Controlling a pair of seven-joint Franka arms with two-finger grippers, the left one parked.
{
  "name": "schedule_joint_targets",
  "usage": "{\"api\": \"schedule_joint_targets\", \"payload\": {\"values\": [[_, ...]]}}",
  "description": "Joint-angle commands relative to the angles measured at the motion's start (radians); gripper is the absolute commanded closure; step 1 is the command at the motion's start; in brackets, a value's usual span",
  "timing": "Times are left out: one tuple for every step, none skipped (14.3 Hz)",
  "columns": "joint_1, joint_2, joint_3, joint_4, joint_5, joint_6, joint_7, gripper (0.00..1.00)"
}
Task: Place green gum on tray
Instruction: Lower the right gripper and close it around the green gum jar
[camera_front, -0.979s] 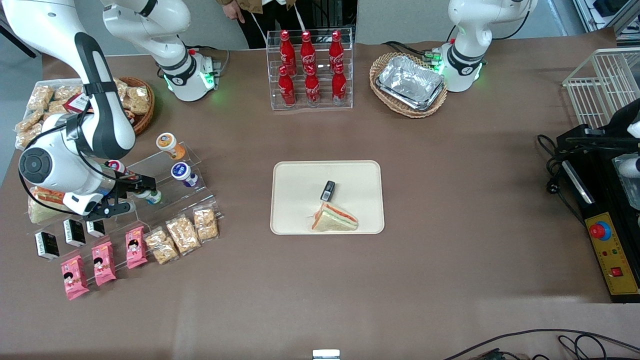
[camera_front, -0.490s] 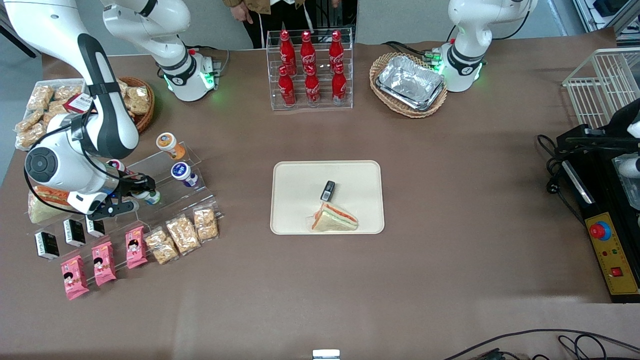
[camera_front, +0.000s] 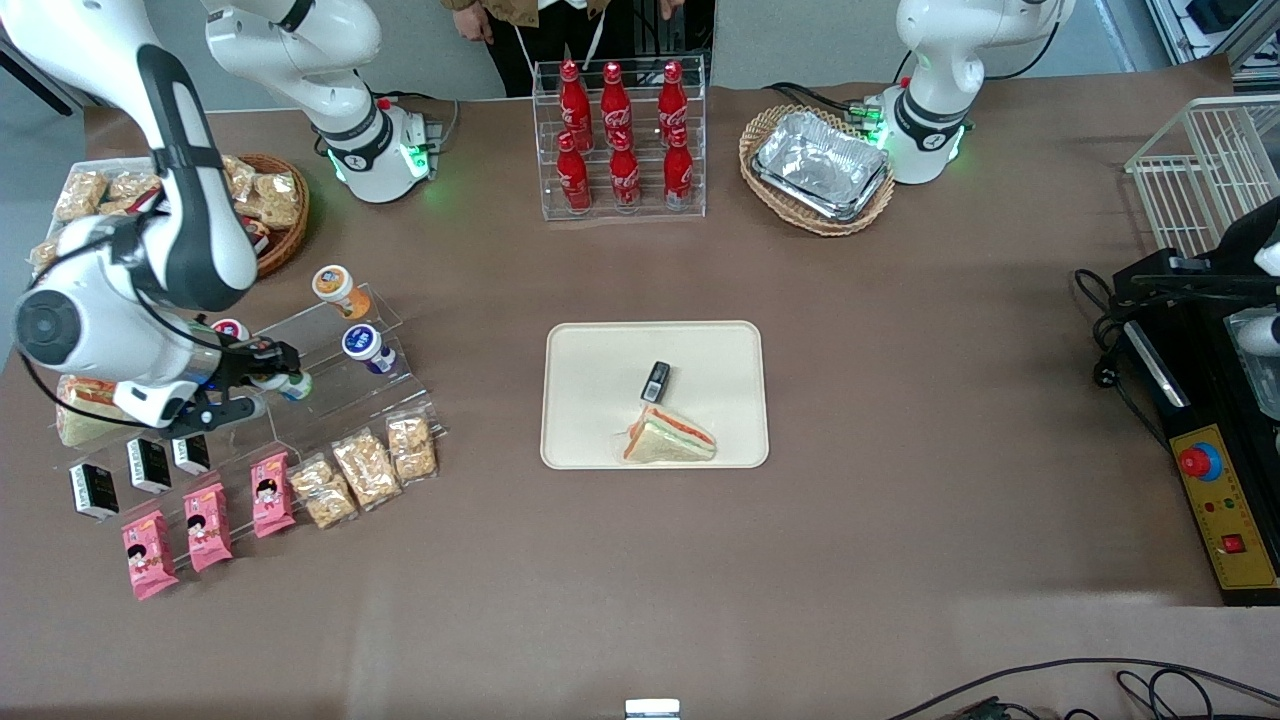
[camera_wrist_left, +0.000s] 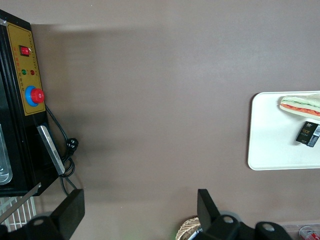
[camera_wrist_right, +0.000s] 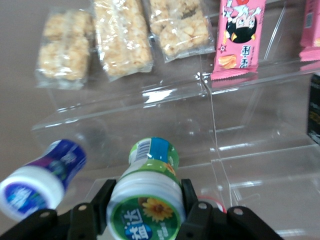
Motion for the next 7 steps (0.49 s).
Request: {"api": "schedule_joint_targets", "payload": {"values": [[0.003,-0.008,0.004,0.178,-0.002,-0.214,-0.002,0.72],[0.015,-0.008,0.004,0.22,0.001,-0.264,0.005,0.72],[0.024,-0.008,0.004,0.264,0.001,-0.302,0.017,0.72],[0.026,-0.008,0.004,0.307,0.001,-0.345,0.026,0.72],[0.026,-0.008,0.004,0.358,0.001,-0.4,0.026,0.72],[0.027,-0.006,0.004,0.415,0.001,-0.472,0.031,0.72],[0.029,-0.006,0.004,0.464,-0.001,-0.535,0.038,0.72]]}}
